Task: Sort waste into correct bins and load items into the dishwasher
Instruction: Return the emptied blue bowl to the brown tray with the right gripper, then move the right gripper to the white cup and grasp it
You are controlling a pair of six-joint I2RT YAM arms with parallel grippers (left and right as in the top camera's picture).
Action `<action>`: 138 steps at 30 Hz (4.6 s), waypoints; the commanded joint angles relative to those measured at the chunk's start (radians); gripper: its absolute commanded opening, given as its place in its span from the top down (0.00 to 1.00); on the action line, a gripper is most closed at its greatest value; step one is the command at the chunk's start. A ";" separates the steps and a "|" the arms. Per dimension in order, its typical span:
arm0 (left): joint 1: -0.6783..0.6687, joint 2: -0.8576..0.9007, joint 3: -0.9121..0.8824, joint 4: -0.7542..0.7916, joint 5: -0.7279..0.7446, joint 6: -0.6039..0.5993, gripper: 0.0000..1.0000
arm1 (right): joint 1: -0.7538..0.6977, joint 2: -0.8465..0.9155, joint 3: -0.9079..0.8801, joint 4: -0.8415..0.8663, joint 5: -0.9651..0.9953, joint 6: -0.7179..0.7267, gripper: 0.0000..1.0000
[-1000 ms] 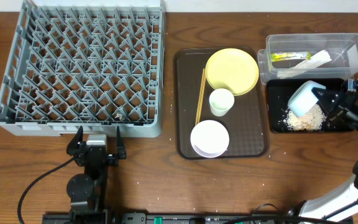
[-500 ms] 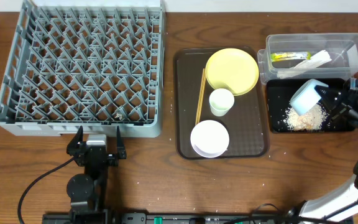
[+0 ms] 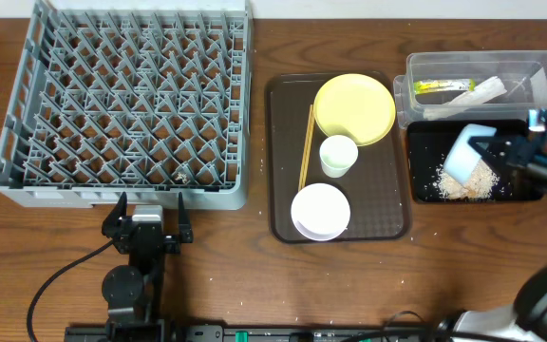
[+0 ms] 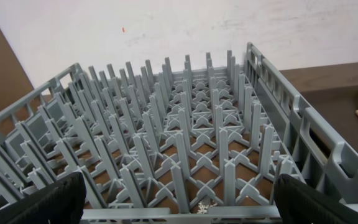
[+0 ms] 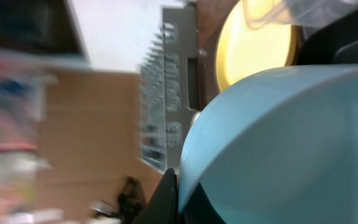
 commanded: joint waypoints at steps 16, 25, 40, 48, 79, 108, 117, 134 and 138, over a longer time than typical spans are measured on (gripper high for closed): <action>-0.004 -0.005 -0.016 -0.035 0.011 0.014 0.02 | 0.992 -0.262 0.012 -0.011 1.196 0.608 0.99; -0.004 -0.005 -0.016 -0.035 0.011 0.014 0.02 | 1.040 -0.042 0.012 -0.011 1.201 0.634 0.99; -0.004 -0.005 -0.016 -0.035 0.011 0.014 0.02 | 1.051 0.114 0.010 0.066 1.199 0.634 0.99; -0.004 -0.005 -0.016 -0.035 0.011 0.014 0.02 | 1.052 0.114 0.008 0.074 1.205 0.634 0.92; -0.004 -0.005 -0.016 -0.035 0.011 0.014 0.02 | 1.048 -0.156 0.051 0.049 1.205 0.615 0.82; -0.004 -0.005 -0.016 -0.035 0.011 0.014 0.02 | 1.032 -0.246 0.051 0.124 1.174 0.614 0.82; -0.004 -0.005 -0.016 -0.035 0.011 0.014 0.02 | 1.032 -0.233 0.051 0.211 1.175 0.615 0.80; -0.004 -0.005 -0.016 -0.034 0.011 0.014 0.02 | 0.976 0.082 0.449 0.068 1.141 0.517 0.69; -0.004 -0.005 -0.016 -0.035 0.011 0.014 0.02 | 0.964 0.167 0.457 0.012 1.137 0.515 0.68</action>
